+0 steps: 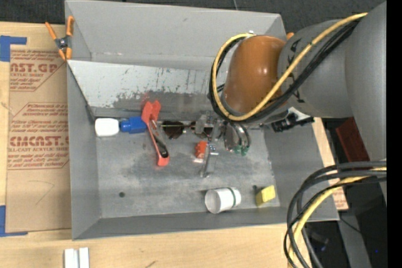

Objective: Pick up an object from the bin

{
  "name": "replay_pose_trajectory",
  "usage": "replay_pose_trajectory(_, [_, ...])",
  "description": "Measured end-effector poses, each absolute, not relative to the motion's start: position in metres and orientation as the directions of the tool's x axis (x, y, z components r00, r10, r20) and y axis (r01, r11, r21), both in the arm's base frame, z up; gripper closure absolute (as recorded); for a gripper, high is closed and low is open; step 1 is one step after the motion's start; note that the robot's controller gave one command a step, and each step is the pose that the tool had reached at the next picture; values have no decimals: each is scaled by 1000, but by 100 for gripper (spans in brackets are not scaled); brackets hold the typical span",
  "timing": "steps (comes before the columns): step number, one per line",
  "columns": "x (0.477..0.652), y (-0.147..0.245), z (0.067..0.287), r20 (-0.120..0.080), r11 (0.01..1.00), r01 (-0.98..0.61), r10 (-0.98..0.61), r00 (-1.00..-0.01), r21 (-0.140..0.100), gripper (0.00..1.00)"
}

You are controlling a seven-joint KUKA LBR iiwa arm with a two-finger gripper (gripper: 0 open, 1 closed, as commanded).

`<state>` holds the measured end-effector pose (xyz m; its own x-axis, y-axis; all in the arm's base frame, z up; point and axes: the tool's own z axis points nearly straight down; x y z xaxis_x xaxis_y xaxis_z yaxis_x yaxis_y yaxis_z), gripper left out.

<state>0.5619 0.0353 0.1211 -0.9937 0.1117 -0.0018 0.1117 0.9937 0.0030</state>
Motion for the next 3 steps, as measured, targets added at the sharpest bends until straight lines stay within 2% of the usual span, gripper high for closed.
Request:
replay_pose_trajectory(1, [567,34,112,-7,994,-108,-108,-994,0,0])
replay_pose_trajectory(2, [571,22,114,-5,993,116,116,-993,4,0])
replay_pose_trajectory(3, [574,9,101,-5,982,189,189,-982,3,0])
